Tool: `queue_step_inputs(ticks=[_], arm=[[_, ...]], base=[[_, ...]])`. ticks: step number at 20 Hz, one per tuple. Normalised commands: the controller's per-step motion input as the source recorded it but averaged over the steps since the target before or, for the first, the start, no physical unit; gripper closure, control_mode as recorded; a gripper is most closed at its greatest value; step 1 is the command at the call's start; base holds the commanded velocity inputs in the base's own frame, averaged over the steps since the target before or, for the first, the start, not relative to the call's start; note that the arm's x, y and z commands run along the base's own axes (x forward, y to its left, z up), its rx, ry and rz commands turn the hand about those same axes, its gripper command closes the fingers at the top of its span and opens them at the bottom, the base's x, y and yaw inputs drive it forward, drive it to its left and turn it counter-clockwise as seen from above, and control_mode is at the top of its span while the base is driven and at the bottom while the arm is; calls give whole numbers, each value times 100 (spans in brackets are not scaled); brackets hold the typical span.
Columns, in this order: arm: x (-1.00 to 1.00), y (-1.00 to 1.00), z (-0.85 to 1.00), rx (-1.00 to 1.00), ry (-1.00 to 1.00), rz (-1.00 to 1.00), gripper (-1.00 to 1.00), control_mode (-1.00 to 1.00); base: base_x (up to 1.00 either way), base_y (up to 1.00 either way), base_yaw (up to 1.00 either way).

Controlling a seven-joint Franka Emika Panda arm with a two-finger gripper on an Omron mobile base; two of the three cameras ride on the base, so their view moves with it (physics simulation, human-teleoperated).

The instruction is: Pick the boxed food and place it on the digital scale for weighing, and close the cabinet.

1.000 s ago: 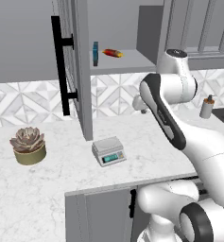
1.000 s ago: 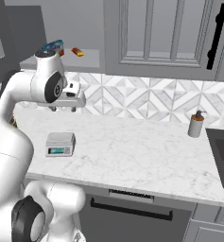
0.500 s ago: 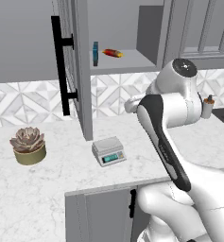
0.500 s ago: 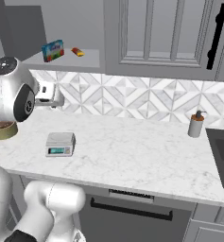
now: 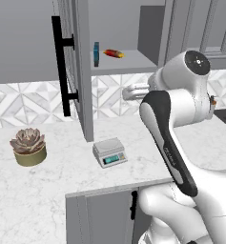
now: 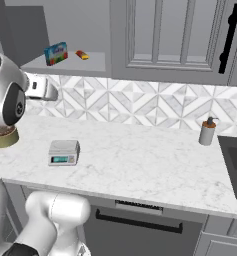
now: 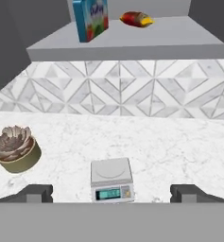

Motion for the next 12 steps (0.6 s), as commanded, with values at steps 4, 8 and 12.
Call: queue_step_inputs(ticks=[4, 8, 12], arm=[[0, 0, 57, 0, 0, 0, -100, -100], [13, 11, 37, 0, -1, 0, -100, -100], [27, 12, 5, 0, -11, 0, -100, -100]], base=[[0, 0, 0], [0, 0, 0], [0, 0, 0]])
